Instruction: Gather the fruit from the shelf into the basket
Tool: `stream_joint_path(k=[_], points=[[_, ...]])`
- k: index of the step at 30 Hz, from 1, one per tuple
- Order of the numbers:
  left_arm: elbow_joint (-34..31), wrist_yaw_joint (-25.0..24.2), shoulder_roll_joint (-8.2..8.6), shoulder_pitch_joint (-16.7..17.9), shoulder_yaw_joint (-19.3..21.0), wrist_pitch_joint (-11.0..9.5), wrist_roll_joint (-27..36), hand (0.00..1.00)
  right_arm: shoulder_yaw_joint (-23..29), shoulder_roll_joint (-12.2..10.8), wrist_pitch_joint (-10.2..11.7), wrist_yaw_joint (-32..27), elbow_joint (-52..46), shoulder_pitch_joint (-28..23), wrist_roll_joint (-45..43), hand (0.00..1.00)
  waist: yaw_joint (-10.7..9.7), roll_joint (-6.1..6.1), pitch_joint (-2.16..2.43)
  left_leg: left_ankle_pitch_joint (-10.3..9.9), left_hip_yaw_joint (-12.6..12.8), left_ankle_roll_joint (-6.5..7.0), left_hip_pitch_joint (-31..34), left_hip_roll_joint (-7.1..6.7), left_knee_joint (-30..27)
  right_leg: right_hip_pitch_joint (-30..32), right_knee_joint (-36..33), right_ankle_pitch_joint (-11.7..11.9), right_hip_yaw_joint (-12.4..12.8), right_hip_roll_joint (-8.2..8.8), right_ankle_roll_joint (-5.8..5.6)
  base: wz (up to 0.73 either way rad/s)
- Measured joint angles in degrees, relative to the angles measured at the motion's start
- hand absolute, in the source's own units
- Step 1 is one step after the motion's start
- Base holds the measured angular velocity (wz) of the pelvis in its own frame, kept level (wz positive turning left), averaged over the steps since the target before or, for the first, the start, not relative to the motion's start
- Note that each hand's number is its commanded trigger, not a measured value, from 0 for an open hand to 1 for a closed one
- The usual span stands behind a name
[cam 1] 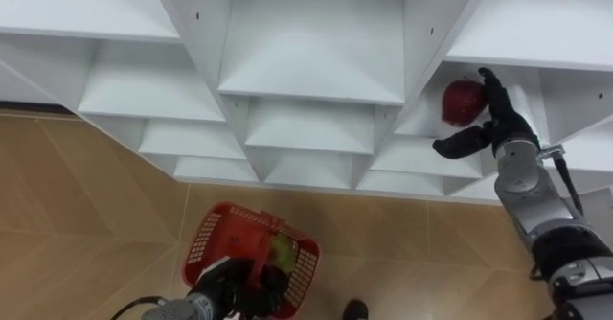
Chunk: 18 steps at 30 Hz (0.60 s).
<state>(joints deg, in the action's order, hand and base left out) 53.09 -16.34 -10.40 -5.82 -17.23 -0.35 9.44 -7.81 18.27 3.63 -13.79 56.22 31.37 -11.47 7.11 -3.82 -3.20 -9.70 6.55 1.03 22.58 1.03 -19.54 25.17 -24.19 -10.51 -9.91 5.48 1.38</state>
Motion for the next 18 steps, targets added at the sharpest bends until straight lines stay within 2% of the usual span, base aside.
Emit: stream_joint_path(k=[18], points=[[0.0,0.02,0.0,-0.18,-0.01,0.0,0.0,1.0,0.0,0.0,0.0,0.02,0.0,0.74,0.01,0.0,0.13,0.0,0.0,0.0,-0.46,0.0,0.32,0.0,-0.08,-0.01,0.28,0.01,-0.41,-0.01,0.0,0.0]])
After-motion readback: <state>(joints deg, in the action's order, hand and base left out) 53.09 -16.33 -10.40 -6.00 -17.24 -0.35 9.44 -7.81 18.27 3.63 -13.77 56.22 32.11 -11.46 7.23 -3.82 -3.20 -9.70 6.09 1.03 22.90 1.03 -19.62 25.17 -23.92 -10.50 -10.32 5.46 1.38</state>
